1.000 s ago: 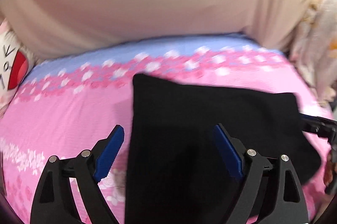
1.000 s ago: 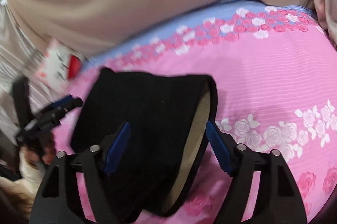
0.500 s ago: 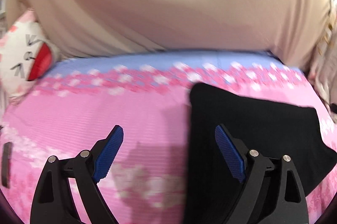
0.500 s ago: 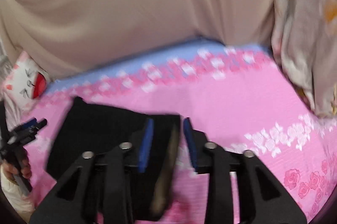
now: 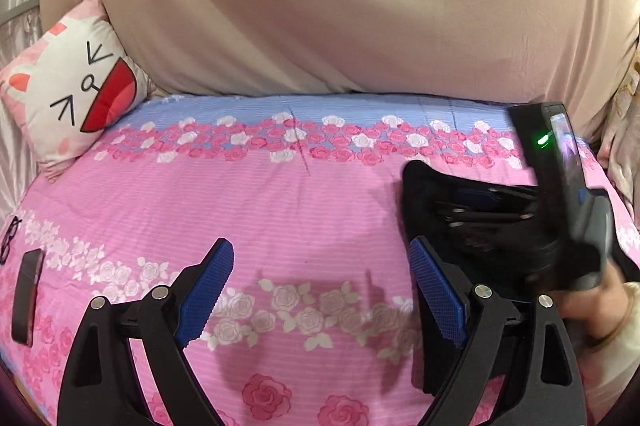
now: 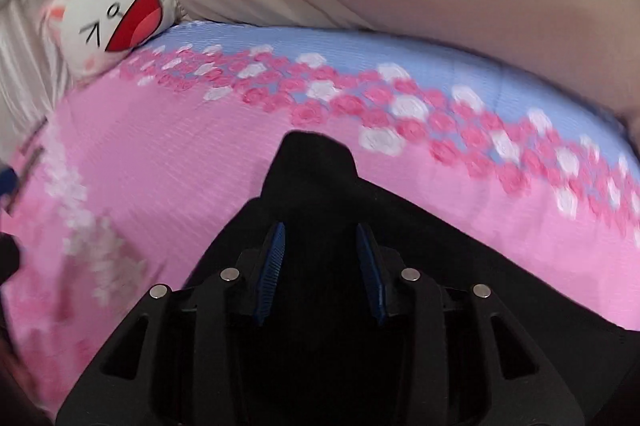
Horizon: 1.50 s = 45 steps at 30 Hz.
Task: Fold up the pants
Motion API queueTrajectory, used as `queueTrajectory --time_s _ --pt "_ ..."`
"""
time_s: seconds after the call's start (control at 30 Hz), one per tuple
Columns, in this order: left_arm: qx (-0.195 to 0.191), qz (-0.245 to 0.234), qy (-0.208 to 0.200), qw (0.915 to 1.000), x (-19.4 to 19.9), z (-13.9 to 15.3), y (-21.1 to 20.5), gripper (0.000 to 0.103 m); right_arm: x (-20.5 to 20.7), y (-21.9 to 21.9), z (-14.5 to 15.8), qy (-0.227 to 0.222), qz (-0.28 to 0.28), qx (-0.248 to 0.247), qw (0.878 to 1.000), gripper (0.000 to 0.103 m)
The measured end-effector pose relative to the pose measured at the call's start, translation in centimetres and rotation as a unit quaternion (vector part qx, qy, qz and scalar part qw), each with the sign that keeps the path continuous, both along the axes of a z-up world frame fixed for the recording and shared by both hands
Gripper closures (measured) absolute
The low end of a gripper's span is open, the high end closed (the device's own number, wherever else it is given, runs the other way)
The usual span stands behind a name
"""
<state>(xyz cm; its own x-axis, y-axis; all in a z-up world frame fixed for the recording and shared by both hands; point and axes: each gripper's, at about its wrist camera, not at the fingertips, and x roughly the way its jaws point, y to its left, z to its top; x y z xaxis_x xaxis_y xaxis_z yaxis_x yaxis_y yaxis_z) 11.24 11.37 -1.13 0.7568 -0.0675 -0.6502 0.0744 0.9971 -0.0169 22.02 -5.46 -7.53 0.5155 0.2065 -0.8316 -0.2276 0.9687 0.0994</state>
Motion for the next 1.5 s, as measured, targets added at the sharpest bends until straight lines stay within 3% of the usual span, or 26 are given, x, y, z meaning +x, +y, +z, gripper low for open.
queueTrajectory --time_s 0.07,0.2,0.27,0.3,0.33,0.37,0.5,0.53,0.6,0.63,0.7,0.77,0.83,0.9,0.97,1.03,1.1,1.17,1.23,1.3,1.33,1.37,1.4,1.5 --pt "-0.006 -0.004 0.008 0.9999 0.3 -0.4 0.2 0.015 0.2 0.3 0.8 -0.001 0.009 -0.014 1.000 0.070" --pt "-0.011 -0.019 0.005 0.9998 0.1 -0.4 0.1 0.015 -1.6 -2.0 3.8 -0.014 -0.015 0.073 0.997 0.069" --pt "-0.013 -0.023 0.006 0.9996 0.1 -0.5 -0.4 0.015 -2.2 -0.2 1.9 0.015 0.010 0.050 0.999 0.068" --pt "-0.015 -0.027 0.009 0.9995 0.1 -0.6 -0.7 0.015 -2.5 0.7 0.6 0.016 0.020 0.018 1.000 0.067" --pt "-0.015 -0.029 0.011 0.9994 0.2 -0.7 -1.0 0.015 -2.9 1.3 0.5 -0.013 0.027 -0.002 1.000 0.067" --pt "-0.013 -0.030 0.013 0.9994 0.1 -0.6 -1.3 0.015 -2.9 1.2 1.2 -0.006 0.020 0.003 1.000 0.067" --pt "-0.008 -0.040 -0.005 0.9992 -1.3 0.5 -1.7 0.015 -4.8 -0.9 5.2 -0.019 0.011 0.104 0.994 0.067" --pt "-0.008 -0.040 -0.007 0.9992 -1.5 0.6 -1.8 0.015 -5.6 -1.3 5.0 -0.016 0.009 0.102 0.995 0.065" --pt "-0.010 -0.046 -0.004 0.9989 -1.7 0.5 -2.4 0.014 -5.8 -2.0 2.1 0.032 0.009 0.095 0.995 0.063" --pt "-0.008 -0.050 0.000 0.9987 -1.7 0.4 -2.8 0.014 -6.3 -3.0 1.4 0.032 0.000 0.116 0.993 0.063" --pt "-0.001 -0.060 0.005 0.9982 -1.8 0.3 -4.0 0.014 -7.5 -5.4 2.9 0.031 -0.032 0.143 0.989 0.063" --pt "0.004 -0.074 0.002 0.9972 -2.3 0.5 -5.2 0.014 -10.0 -8.5 5.9 -0.017 -0.065 0.122 0.990 0.062" --pt "0.007 -0.090 0.001 0.9959 -2.7 0.4 -6.6 0.014 -12.5 -11.7 7.4 -0.031 -0.099 0.099 0.990 0.061" --pt "0.012 -0.106 0.008 0.9943 -2.6 -0.3 -8.3 0.014 -14.1 -14.5 6.2 -0.011 -0.127 0.078 0.989 0.061" --pt "0.023 -0.115 0.020 0.9929 -2.1 -1.5 -10.0 0.014 -15.4 -17.5 2.6 0.031 -0.166 0.028 0.985 0.067" --pt "0.043 -0.119 0.034 0.9913 -1.8 -2.8 -11.8 0.014 -17.0 -19.5 3.5 0.019 -0.197 0.089 0.976 0.070" --pt "0.053 -0.122 0.044 0.9902 -1.7 -3.5 -12.8 0.014 -17.9 -18.6 6.1 -0.020 -0.206 0.071 0.976 0.066" --pt "0.050 -0.129 0.048 0.9892 -1.9 -3.5 -13.5 0.014 -18.6 -17.4 7.9 -0.043 -0.179 0.090 0.979 0.066" --pt "0.060 -0.130 0.050 0.9885 -2.1 -3.8 -14.2 0.014 -18.1 -16.0 6.6 -0.017 -0.140 0.094 0.986 0.068" --pt "0.076 -0.127 0.048 0.9879 -2.2 -4.1 -14.7 0.014 -17.9 -16.3 3.2 0.015 -0.145 0.041 0.988 0.076" --pt "0.082 -0.127 0.047 0.9874 -2.3 -4.3 -14.8 0.014 -18.4 -17.7 2.6 0.000 -0.151 0.079 0.985 0.081" --pt "0.089 -0.125 0.048 0.9870 -2.3 -4.4 -14.9 0.014 -18.5 -19.0 2.9 0.013 -0.177 0.121 0.977 0.085" --pt "0.092 -0.125 0.048 0.9867 -2.4 -4.4 -14.9 0.014 -18.8 -19.6 3.4 0.013 -0.189 0.133 0.973 0.081" --pt "0.082 -0.124 0.051 0.9876 -2.3 -4.1 -14.8 0.014 -18.5 -19.3 7.4 -0.037 -0.182 0.110 0.976 0.080"
